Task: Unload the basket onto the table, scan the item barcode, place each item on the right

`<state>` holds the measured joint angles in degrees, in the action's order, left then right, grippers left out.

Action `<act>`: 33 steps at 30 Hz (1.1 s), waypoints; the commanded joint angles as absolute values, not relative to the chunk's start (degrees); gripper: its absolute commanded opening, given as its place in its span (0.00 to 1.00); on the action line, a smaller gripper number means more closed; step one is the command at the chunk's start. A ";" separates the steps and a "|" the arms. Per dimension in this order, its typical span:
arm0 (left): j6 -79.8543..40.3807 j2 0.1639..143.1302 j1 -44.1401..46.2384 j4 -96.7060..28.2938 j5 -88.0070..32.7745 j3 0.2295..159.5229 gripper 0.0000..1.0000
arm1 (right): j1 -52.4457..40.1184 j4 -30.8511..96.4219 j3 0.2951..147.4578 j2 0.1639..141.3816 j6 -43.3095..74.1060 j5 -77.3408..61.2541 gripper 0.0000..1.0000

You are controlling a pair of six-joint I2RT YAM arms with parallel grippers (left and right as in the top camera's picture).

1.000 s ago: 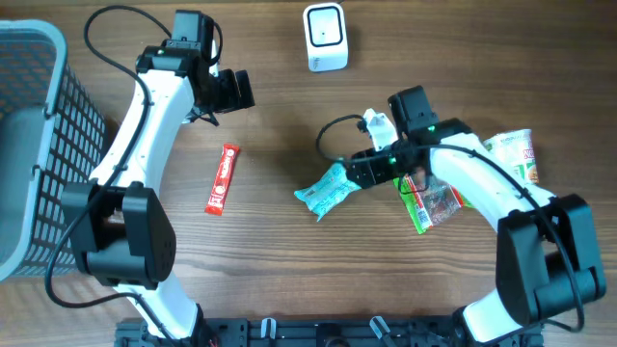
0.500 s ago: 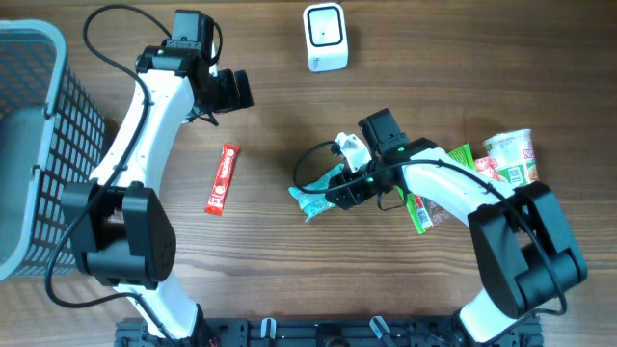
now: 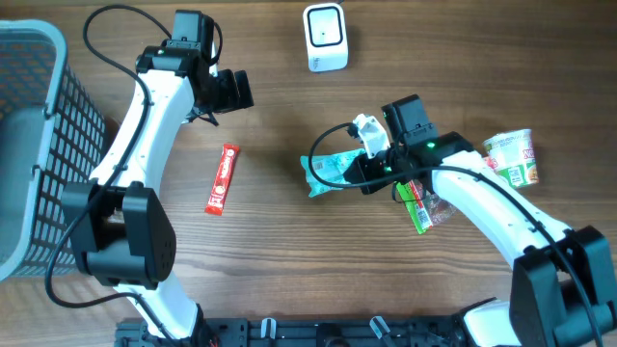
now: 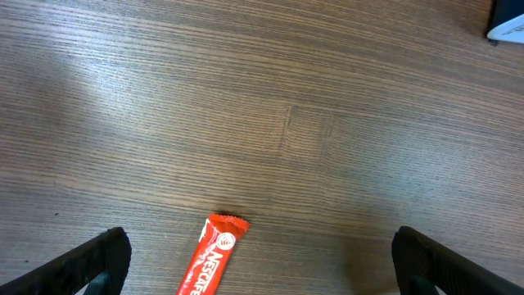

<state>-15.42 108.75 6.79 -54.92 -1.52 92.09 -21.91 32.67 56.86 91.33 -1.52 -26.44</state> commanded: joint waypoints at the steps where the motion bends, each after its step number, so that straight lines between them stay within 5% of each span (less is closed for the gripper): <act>1: -15.88 108.66 6.90 -54.92 -0.97 91.94 1.00 | -21.89 33.58 61.54 88.20 1.72 -22.65 0.04; 10: -15.25 108.64 5.80 -48.66 4.95 91.96 1.00 | -21.89 45.04 72.12 88.05 1.69 -14.96 0.04; 17: -15.49 108.64 -5.43 -48.23 4.03 91.94 1.00 | -21.89 47.03 78.32 88.12 3.64 -11.46 0.04; 25: -15.49 108.64 -6.90 -48.23 4.08 91.94 1.00 | -21.89 63.16 116.86 96.73 -1.74 -1.34 0.04; 33: -15.49 108.64 -6.90 -48.23 4.08 91.94 1.00 | -26.52 51.05 122.65 106.98 -15.99 24.64 0.04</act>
<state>-15.40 108.75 -6.81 -48.34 4.45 91.96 -23.90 53.60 121.67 101.75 -8.29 10.94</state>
